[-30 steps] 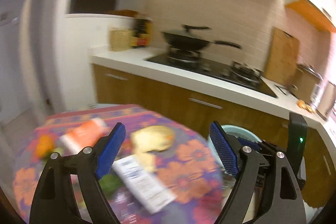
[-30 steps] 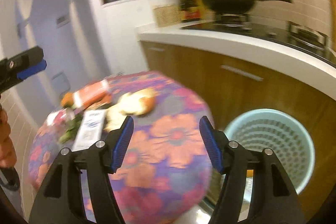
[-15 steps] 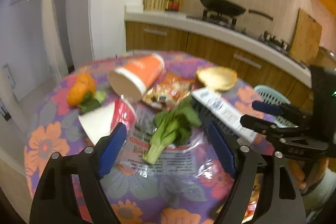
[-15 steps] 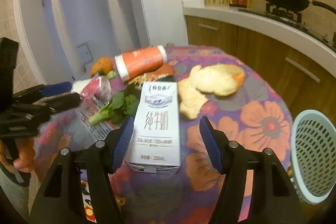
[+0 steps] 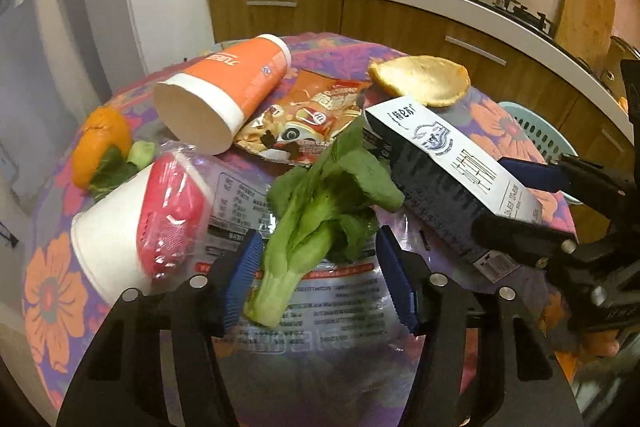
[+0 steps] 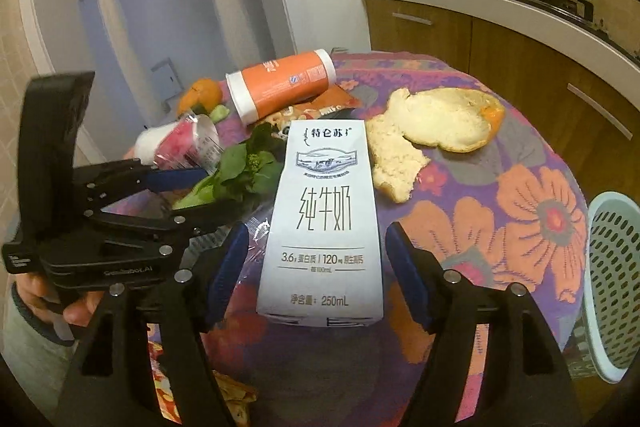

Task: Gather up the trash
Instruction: 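Grasp the bok choy with the left tool while the right tool grasps the milk carton, then carry the bok choy and milk carton over the wastebasket and open both tools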

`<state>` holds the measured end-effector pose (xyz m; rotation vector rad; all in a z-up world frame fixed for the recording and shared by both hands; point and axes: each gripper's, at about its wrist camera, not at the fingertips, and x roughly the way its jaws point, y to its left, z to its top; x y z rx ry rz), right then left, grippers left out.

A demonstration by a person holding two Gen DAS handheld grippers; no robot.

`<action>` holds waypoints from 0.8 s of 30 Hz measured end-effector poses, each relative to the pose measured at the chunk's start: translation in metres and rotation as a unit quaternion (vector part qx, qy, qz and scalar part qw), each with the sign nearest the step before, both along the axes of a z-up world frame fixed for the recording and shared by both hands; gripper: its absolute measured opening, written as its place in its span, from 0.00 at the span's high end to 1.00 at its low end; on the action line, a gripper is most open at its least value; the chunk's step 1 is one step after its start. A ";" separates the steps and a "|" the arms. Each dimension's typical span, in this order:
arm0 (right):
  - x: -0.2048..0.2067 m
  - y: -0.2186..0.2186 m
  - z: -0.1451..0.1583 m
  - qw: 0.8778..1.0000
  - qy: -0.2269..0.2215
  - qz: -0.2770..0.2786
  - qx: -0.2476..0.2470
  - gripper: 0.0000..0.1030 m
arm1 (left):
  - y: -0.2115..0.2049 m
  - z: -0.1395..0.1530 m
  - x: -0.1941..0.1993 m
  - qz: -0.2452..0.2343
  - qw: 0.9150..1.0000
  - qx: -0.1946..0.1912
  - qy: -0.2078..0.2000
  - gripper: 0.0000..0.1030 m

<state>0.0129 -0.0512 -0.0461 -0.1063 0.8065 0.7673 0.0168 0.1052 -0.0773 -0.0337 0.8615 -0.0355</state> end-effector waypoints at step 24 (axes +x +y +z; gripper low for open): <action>-0.001 -0.022 0.023 0.999 -0.034 -0.018 0.005 0.50 | -0.016 0.043 -0.025 0.032 0.998 -0.021 -0.051 0.78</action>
